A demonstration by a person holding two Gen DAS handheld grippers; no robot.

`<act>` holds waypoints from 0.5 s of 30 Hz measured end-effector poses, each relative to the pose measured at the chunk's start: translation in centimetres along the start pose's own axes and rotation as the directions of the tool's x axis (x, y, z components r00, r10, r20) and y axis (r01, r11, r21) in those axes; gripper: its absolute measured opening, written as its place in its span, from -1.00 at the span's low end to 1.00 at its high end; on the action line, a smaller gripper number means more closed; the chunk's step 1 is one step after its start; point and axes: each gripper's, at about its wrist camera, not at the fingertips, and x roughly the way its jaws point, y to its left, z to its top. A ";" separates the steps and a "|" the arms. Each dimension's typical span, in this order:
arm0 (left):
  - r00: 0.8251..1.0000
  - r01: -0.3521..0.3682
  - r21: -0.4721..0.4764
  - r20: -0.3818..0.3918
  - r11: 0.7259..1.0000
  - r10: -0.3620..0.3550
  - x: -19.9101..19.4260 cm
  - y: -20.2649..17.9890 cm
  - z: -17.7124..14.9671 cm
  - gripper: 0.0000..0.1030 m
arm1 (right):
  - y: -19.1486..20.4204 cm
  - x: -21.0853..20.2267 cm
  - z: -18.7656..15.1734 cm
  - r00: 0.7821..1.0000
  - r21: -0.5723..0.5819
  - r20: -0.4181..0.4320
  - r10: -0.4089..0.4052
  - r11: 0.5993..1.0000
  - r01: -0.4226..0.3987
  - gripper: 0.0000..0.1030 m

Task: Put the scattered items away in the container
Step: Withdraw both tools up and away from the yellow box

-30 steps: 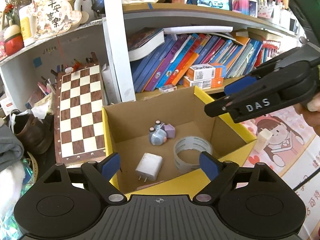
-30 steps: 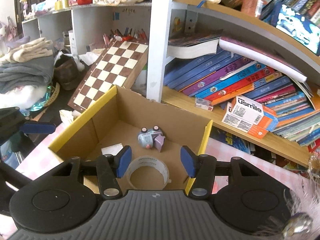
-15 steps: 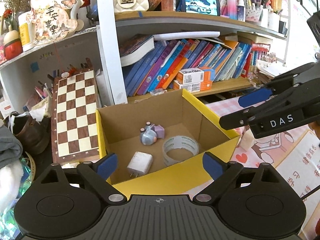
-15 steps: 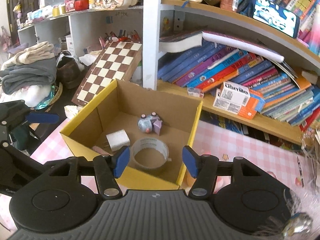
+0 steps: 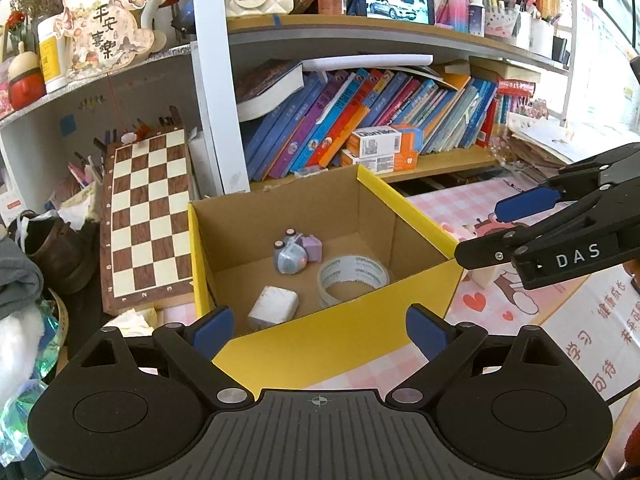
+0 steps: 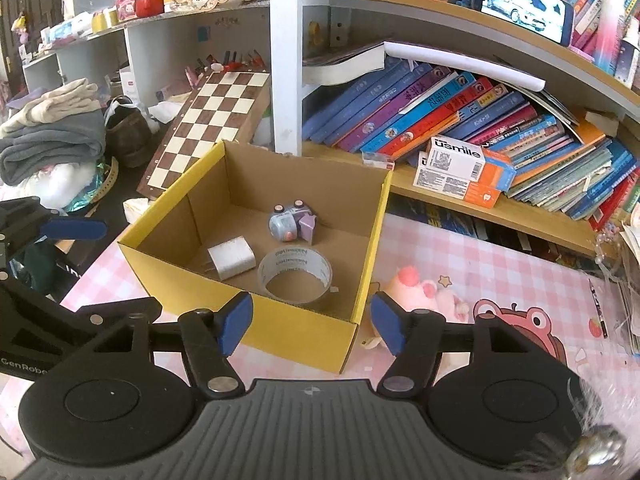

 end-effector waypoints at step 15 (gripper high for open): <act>0.999 0.004 -0.006 -0.032 1.000 -0.004 -0.1 -1.0 -0.9 0.85 | -0.4 -0.8 -1.6 1.000 0.037 0.001 -0.022 0.999 0.022 0.42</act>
